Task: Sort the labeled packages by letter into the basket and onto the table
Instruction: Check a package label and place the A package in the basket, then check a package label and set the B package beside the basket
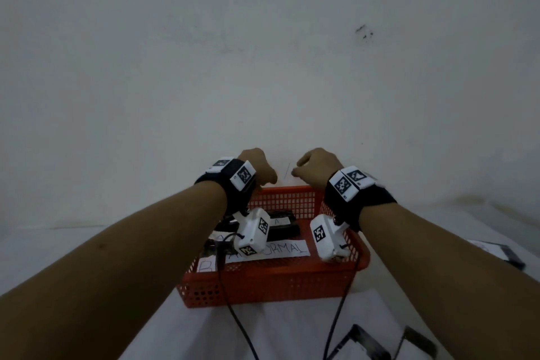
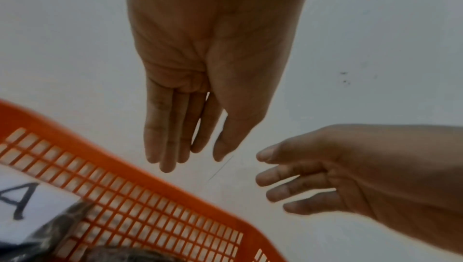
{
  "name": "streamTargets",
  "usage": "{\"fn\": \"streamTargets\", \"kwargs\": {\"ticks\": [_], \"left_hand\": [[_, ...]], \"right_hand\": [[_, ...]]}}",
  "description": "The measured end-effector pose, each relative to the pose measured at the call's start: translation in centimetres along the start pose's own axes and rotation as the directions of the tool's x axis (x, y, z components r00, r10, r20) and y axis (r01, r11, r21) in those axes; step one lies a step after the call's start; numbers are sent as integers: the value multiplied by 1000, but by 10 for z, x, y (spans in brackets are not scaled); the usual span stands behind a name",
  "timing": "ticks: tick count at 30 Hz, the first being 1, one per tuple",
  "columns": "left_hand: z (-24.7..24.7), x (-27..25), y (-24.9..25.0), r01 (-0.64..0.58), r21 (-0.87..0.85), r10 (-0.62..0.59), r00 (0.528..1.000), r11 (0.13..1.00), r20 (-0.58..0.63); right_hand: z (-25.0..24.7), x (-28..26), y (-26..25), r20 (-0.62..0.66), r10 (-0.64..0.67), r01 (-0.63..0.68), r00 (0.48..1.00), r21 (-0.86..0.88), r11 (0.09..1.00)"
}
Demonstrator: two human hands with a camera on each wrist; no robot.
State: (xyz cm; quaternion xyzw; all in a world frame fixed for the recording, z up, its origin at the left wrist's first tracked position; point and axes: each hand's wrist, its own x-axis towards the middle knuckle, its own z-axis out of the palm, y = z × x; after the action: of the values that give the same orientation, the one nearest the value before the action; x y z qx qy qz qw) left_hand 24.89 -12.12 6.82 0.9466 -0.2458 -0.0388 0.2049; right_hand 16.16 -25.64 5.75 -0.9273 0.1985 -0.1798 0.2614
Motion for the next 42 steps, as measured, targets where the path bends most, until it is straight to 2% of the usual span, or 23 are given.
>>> {"fn": "streamTargets", "kwargs": {"ticks": [2,6,10,14,22,24,27,31,37,42], "left_hand": [[-13,-13,8,-64,-13,64,998,998,1],[-32,-52,23,-199,87,207,974,976,-88],[-37,-96,29,-287,140,298,952,948,-64],[-27,-142,35,-367,166,379,924,915,-47],[26,-214,32,-483,151,476,875,862,85],[43,-227,29,-482,150,464,875,863,140],[70,-241,27,-417,117,388,897,901,213],[98,-253,27,-388,178,336,904,904,264],[116,-252,27,-344,223,244,893,912,378],[118,-251,28,-334,176,246,886,926,392]], "right_hand": [[-21,-14,-6,-11,-46,46,999,-22,999],[-53,-52,-18,17,-143,143,990,-73,987],[-72,-105,-16,78,-186,196,979,-140,971],[-81,-160,-2,140,-190,210,972,-145,967],[-72,-249,33,280,-196,238,940,-125,963],[-68,-259,46,315,-181,229,932,-123,966],[-58,-265,64,401,-141,228,905,-179,957],[-42,-263,79,499,-100,265,861,-271,925],[-28,-253,77,540,-63,253,839,-283,925],[-19,-243,73,580,-49,281,813,-317,906]]}}
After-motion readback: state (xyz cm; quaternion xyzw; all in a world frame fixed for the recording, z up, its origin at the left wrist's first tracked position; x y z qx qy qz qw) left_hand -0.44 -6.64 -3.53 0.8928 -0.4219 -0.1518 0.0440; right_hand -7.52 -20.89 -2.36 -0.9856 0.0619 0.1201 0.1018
